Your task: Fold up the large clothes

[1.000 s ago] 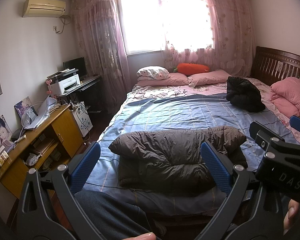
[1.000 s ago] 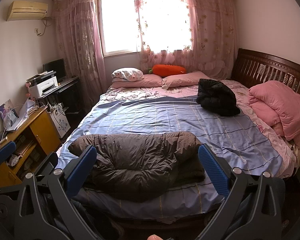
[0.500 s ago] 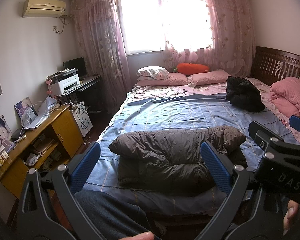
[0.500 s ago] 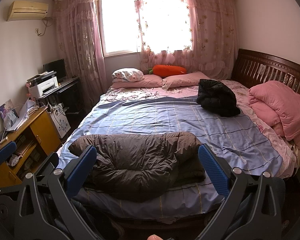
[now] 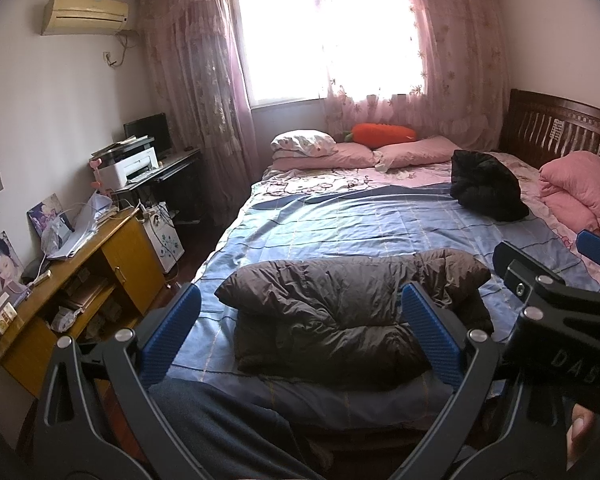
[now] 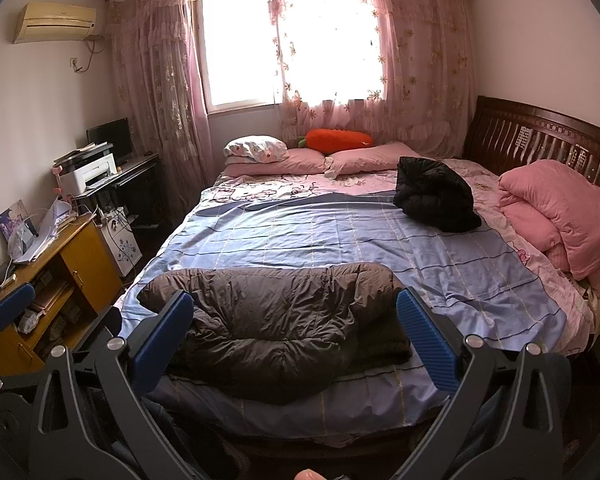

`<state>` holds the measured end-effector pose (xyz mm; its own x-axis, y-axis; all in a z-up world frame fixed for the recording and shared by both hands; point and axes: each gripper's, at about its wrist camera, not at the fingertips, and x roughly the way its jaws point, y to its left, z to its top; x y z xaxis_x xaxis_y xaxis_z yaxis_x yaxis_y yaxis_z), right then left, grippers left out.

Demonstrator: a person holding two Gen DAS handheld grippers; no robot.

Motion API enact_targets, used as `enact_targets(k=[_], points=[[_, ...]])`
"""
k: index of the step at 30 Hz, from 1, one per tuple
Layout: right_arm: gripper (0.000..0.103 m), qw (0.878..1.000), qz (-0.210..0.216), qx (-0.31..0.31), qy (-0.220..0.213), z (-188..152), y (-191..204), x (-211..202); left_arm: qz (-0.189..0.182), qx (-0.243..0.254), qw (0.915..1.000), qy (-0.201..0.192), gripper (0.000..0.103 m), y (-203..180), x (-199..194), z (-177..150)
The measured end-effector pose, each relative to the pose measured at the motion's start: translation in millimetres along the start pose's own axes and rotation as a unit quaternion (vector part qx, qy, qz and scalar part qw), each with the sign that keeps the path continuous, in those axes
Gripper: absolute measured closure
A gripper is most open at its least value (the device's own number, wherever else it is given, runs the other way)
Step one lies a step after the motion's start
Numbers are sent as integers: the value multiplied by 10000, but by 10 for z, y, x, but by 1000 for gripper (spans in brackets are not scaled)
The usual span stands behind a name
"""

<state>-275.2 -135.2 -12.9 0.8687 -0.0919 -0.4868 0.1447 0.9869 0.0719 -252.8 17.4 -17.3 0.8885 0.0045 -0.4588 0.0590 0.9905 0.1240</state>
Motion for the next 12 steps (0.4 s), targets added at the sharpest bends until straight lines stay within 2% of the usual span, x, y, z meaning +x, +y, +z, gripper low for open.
enact_targets(k=[8, 12], points=[[1, 10000, -14, 24, -20, -8, -13, 8, -152, 16, 9998, 113, 2, 90, 82, -46], [1, 9992, -38, 287, -261, 52, -236, 49, -146, -32, 9995, 267, 2, 137, 324, -68]])
